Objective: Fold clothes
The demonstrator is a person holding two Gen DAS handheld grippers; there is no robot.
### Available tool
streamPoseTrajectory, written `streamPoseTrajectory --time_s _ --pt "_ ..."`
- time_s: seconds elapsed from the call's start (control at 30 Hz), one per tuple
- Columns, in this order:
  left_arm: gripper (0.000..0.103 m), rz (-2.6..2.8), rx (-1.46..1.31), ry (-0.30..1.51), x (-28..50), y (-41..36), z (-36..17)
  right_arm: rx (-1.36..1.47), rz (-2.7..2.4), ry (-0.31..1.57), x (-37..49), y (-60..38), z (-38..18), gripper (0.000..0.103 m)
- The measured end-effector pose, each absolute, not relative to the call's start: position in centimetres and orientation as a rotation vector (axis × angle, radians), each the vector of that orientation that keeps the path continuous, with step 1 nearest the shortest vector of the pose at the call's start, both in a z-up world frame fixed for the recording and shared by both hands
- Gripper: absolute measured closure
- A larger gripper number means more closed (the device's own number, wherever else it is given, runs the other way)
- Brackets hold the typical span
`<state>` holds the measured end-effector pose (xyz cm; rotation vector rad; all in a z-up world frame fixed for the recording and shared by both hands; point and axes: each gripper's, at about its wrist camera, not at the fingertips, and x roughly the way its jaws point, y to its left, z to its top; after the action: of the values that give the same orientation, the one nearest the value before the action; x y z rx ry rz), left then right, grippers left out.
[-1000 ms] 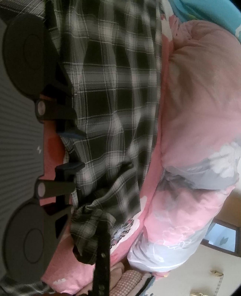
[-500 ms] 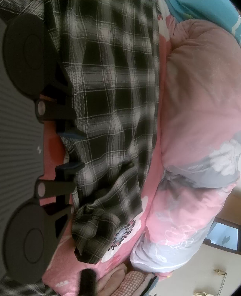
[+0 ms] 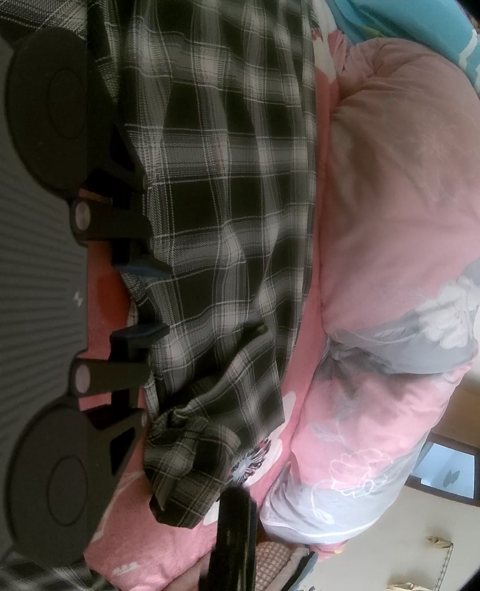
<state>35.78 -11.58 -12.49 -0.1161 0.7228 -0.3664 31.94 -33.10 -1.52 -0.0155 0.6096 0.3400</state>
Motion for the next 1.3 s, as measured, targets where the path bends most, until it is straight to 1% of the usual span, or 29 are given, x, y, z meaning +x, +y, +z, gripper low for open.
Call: streamPoseTrajectory --time_s 0.07,0.13,0.17,0.2,0.37,0.47,0.53,0.67,0.77,0.83,0.93,1.03,1.07,1.1,1.13,1.17,1.3 --pt "0.073 -0.366 -0.116 0.722 35.8 -11.6 -12.5 -0.016 0.315 0.666 33.9 -32.9 -2.5 0.046" --pt "0.073 -0.366 -0.117 0.722 35.8 -11.5 -12.5 0.007 0.345 0.729 35.2 -32.8 -3.6 0.053" --pt "0.073 -0.366 -0.118 0.722 35.7 -11.5 -12.5 0.007 0.363 0.744 35.2 -32.6 -4.0 0.072" --pt "0.073 -0.366 -0.117 0.722 35.7 -11.5 -12.5 -0.01 0.385 0.749 34.8 -32.2 -4.2 0.094" --pt "0.073 -0.366 -0.117 0.721 35.7 -11.5 -12.4 -0.162 0.493 0.693 30.2 -29.9 -3.6 0.097" --pt "0.073 -0.367 -0.123 0.72 35.7 -11.4 -12.4 -0.159 0.468 0.628 28.7 -30.7 -2.5 0.099" --pt "0.073 -0.369 -0.136 0.721 35.8 -11.3 -12.4 -0.063 0.391 0.556 29.0 -33.2 -1.1 0.099" --pt "0.073 -0.37 -0.149 0.722 35.8 -11.1 -12.4 0.309 0.131 0.391 28.9 -42.2 0.5 0.099" --pt "0.073 -0.369 -0.147 0.72 35.8 -11.2 -12.4 0.565 -0.051 0.317 26.2 -48.1 -1.4 0.099" --pt "0.073 -0.371 -0.153 0.719 35.8 -11.1 -12.5 0.668 -0.093 0.345 25.0 -50.0 -3.5 0.099" --pt "0.074 -0.381 -0.18 0.719 36.0 -10.7 -12.3 0.669 -0.015 0.423 25.2 -48.8 -5.1 0.096" --pt "0.073 -0.389 -0.224 0.726 36.5 -10.3 -11.5 0.557 0.168 0.471 27.4 -45.1 -4.3 0.092" --pt "0.073 -0.392 -0.24 0.728 37.0 -10.3 -11.0 0.513 0.235 0.485 28.4 -43.7 -3.8 0.079" --pt "0.073 -0.41 -0.259 0.738 37.8 -10.5 -10.5 0.461 0.294 0.502 29.2 -42.2 -3.5 0.058" --pt "0.072 -0.428 -0.278 0.748 38.6 -10.6 -10.0 0.398 0.351 0.519 29.9 -40.6 -3.2 0.049" --pt "0.069 -0.448 -0.295 0.76 39.4 -10.9 -9.4 0.333 0.401 0.537 30.7 -39.1 -3.0 0.042" --pt "0.063 -0.496 -0.266 0.827 44.1 -13.7 -8.5 0.064 0.444 0.597 32.5 -34.5 -3.8 0.041"
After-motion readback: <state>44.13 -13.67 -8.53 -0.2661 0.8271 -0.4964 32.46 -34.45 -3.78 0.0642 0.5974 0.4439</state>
